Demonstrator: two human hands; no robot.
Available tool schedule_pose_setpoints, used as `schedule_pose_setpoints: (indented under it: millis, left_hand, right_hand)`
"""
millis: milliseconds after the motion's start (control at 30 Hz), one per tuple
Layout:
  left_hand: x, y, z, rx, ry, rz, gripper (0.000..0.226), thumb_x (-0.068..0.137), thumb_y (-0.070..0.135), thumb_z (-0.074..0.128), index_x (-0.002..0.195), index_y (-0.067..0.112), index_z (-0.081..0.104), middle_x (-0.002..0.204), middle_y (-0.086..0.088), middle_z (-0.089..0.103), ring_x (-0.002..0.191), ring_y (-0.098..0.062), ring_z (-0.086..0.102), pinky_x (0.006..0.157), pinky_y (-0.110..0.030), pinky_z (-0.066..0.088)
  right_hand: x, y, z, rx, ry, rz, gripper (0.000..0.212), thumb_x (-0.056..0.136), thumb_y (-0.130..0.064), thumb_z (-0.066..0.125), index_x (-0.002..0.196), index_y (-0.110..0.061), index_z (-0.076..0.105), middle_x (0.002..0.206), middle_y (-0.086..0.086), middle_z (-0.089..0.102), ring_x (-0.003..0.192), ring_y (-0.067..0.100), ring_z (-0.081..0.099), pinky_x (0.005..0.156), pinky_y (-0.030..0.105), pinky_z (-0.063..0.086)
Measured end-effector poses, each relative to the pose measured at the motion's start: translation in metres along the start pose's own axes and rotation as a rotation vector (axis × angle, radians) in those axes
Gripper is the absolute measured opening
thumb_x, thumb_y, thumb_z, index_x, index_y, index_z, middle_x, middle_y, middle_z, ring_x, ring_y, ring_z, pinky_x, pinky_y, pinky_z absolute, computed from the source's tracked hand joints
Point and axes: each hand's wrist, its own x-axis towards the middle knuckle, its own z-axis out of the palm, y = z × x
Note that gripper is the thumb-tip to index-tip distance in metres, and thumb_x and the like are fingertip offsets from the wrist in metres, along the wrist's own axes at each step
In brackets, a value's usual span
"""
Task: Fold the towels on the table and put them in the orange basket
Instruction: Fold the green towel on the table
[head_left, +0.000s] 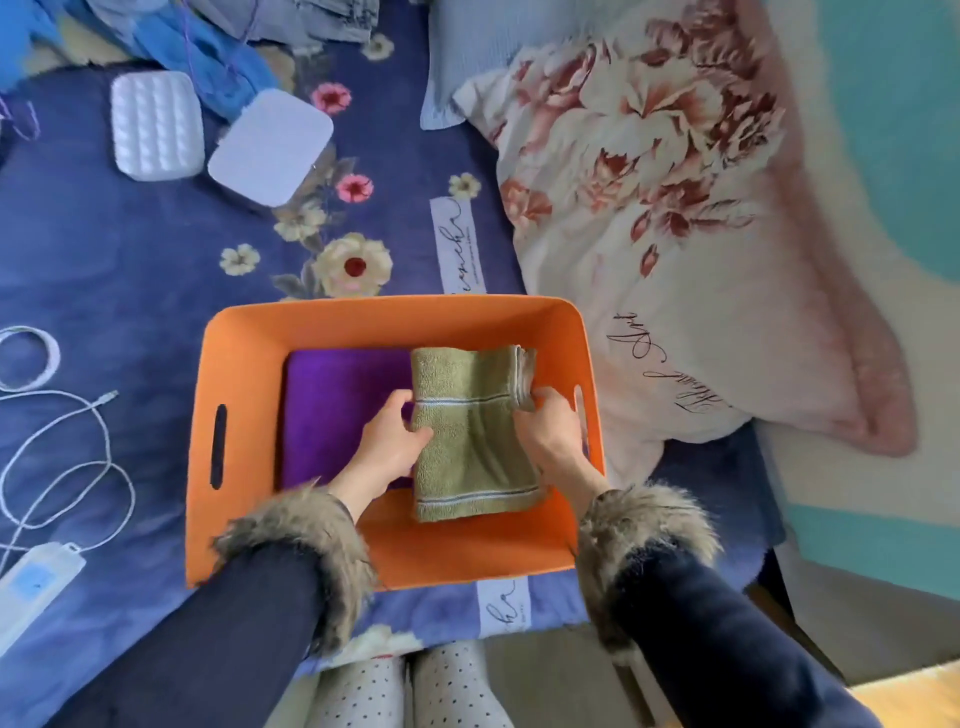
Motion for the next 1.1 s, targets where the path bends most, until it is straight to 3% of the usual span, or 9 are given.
schedule_pose_setpoints:
  millis: [267,467,667,733,833,933,967,1033,1100]
  left_hand:
    - [0.046,-0.012,0.028,0.020,-0.025,-0.008,0.037,0.088,0.009,0.058,0.121,0.021,0.046,0.092,-0.001,0.058,0.094,-0.028,0.061,0.080,-0.048,0.054]
    - [0.064,-0.021,0.028,0.058,-0.060,-0.044,0.048,0.088,0.015,0.059,0.132,0.022,0.041,0.110,-0.010,0.062,0.103,-0.031,0.059,0.088,-0.049,0.051]
    - [0.068,-0.022,0.032,0.101,-0.054,-0.003,0.056,0.090,0.017,0.058,0.140,0.018,0.033,0.108,-0.008,0.056,0.109,-0.033,0.053,0.092,-0.046,0.047]
    - [0.061,-0.027,0.032,0.191,-0.008,0.067,0.056,0.091,0.017,0.057,0.141,0.016,0.032,0.114,-0.010,0.057,0.109,-0.034,0.053,0.094,-0.043,0.045]
    - [0.042,-0.033,0.027,0.397,0.065,0.254,0.059,0.089,0.016,0.059,0.140,0.019,0.030,0.127,-0.010,0.048,0.109,-0.033,0.053,0.089,-0.046,0.047]
    - [0.032,-0.034,0.021,0.830,0.131,0.557,0.080,0.074,0.019,0.077,0.141,0.017,0.033,0.139,-0.012,0.038,0.122,-0.033,0.043,0.087,-0.045,0.047]
    - [0.033,-0.034,0.020,0.956,0.100,0.634,0.092,0.068,0.025,0.081,0.144,0.017,0.030,0.147,-0.014,0.030,0.132,-0.036,0.034,0.097,-0.048,0.041]
    - [0.042,-0.032,0.020,1.170,0.004,0.690,0.111,0.064,0.042,0.079,0.149,0.018,0.013,0.157,-0.016,0.003,0.144,-0.036,0.004,0.113,-0.053,0.014]
    - [0.055,-0.027,0.022,1.332,-0.038,0.675,0.121,0.064,0.060,0.070,0.149,0.018,-0.006,0.155,-0.016,-0.017,0.142,-0.033,-0.016,0.112,-0.054,-0.006]
  right_hand:
    - [0.037,0.004,0.025,-0.105,0.074,0.025,0.038,0.089,-0.011,0.049,0.127,-0.013,0.053,0.125,0.014,0.059,0.118,0.033,0.053,0.100,0.035,0.040]
    - [0.045,0.007,0.030,-0.198,0.100,0.029,0.041,0.091,-0.013,0.047,0.132,-0.015,0.048,0.131,0.013,0.055,0.121,0.033,0.051,0.101,0.036,0.040]
    - [0.051,0.009,0.036,-0.244,0.142,0.034,0.044,0.090,-0.015,0.048,0.133,-0.009,0.042,0.128,0.018,0.054,0.115,0.037,0.054,0.096,0.041,0.044]
    - [0.046,0.011,0.040,-0.304,0.125,0.035,0.052,0.091,-0.014,0.050,0.139,-0.007,0.031,0.136,0.017,0.045,0.122,0.036,0.048,0.099,0.042,0.041]
    - [0.029,0.020,0.043,-0.557,0.106,-0.185,0.069,0.088,-0.009,0.054,0.146,-0.010,0.016,0.148,0.014,0.025,0.133,0.033,0.032,0.102,0.041,0.036]
    - [0.030,0.031,0.048,-0.924,0.000,-0.365,0.072,0.092,-0.013,0.046,0.148,-0.007,0.001,0.156,0.016,-0.004,0.144,0.031,0.001,0.115,0.043,0.013]
    - [0.036,0.032,0.048,-1.059,-0.039,-0.375,0.075,0.093,-0.016,0.045,0.148,-0.007,-0.005,0.156,0.016,-0.012,0.144,0.031,-0.010,0.116,0.045,0.001]
    - [0.050,0.033,0.046,-1.296,-0.057,-0.399,0.083,0.093,-0.024,0.047,0.147,-0.007,-0.014,0.153,0.018,-0.022,0.141,0.033,-0.021,0.112,0.048,-0.014]
    - [0.064,0.033,0.044,-1.446,-0.017,-0.441,0.083,0.094,-0.027,0.044,0.146,-0.007,-0.018,0.152,0.020,-0.024,0.140,0.036,-0.023,0.109,0.050,-0.017]
